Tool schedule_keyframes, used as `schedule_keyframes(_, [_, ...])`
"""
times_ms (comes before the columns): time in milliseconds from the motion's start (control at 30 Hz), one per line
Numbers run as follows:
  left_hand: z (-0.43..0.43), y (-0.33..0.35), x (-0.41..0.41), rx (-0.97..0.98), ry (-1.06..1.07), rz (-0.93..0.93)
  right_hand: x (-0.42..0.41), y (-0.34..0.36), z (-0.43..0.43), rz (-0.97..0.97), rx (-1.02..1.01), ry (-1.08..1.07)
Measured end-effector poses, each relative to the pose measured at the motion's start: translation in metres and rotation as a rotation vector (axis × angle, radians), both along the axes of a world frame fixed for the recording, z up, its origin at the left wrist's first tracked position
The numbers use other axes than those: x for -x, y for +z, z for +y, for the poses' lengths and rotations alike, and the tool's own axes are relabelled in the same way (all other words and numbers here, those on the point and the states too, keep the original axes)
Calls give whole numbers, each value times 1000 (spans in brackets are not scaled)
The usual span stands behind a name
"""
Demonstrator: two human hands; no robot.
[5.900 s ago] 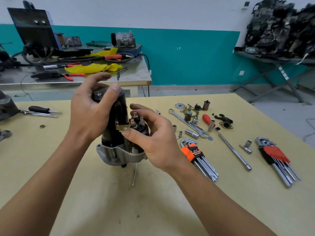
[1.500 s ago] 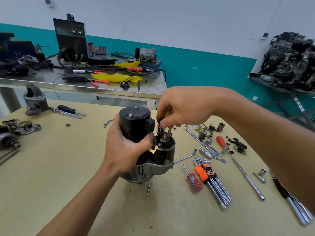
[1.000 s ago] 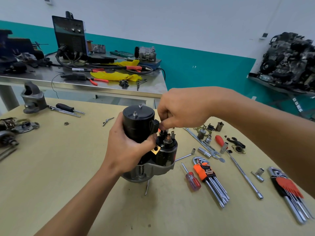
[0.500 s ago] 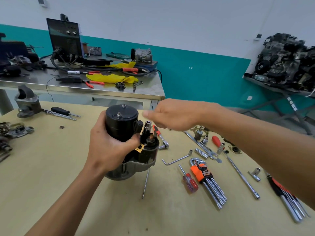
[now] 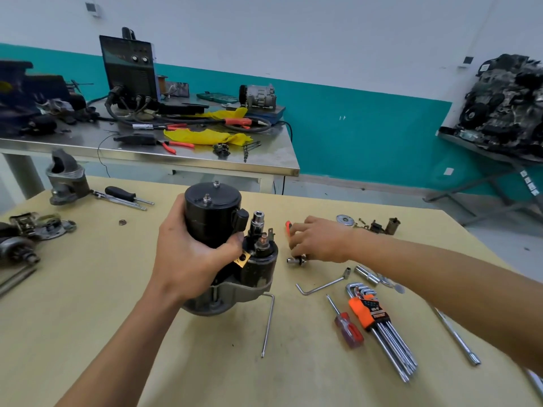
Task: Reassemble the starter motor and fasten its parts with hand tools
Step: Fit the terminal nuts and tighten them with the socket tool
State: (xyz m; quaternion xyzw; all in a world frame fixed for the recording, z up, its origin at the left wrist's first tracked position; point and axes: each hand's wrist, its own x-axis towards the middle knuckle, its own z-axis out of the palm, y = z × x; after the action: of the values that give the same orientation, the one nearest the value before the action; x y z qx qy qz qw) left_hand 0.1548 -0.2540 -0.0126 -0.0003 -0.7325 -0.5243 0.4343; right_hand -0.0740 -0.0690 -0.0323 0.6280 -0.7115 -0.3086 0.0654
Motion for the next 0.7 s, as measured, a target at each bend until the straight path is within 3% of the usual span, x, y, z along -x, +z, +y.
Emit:
schedule_keyframes(100, [-1, 0, 1, -4, 4, -4, -4, 3, -3, -88, 60, -16])
schedule_keyframes(233, [-1, 0, 0, 5, -6, -10, -19, 13, -3, -595, 272, -344])
schedule_keyframes(300, [0, -1, 1, 8, -15, -21, -23, 16, -2, -752, 280, -462])
schedule_keyframes(567, [0, 0, 1, 3, -19, -9, -18, 23, 4, -1076, 285, -802])
schedule_keyframes(700, [0, 1, 0, 6, -11, 1, -14, 25, 12, -1091, 316, -876])
